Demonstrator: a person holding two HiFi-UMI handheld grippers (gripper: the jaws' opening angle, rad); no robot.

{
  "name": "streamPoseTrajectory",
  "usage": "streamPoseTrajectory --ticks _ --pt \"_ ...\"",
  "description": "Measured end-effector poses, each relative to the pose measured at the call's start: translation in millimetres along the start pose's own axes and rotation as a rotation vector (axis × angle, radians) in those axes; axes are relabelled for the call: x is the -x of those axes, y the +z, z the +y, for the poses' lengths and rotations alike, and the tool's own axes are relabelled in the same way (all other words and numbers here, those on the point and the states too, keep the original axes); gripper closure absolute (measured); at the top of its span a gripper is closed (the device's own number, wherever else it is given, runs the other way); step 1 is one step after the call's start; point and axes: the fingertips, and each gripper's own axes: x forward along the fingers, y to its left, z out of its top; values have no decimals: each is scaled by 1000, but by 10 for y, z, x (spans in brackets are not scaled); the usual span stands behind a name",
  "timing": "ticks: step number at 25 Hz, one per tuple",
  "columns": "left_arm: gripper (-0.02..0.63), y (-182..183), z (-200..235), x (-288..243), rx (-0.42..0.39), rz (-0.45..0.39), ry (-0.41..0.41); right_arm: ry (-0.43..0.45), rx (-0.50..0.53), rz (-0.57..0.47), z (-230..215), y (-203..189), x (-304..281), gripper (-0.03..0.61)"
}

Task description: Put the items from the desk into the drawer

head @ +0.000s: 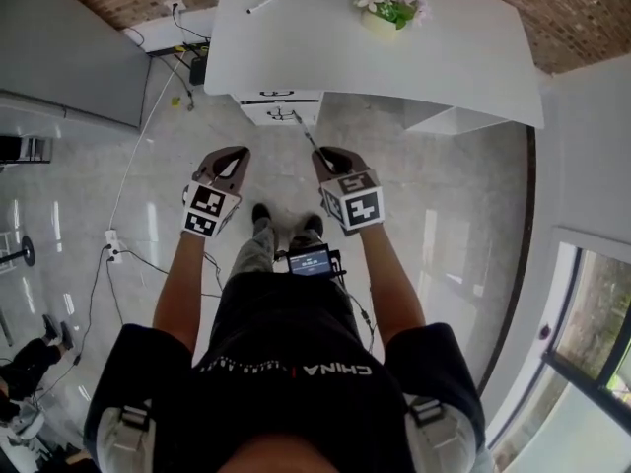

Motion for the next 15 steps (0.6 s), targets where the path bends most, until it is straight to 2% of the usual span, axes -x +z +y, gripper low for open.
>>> streamPoseTrajectory --ticks 7,15 --pt "601 -471 214 -356 -11 9 -48 -26 3 -6 -74 -230 -447 524" --pt "601 -1065 436 -1116 -20 0 -70 -40 8 -3 -412 -657 -1130 525"
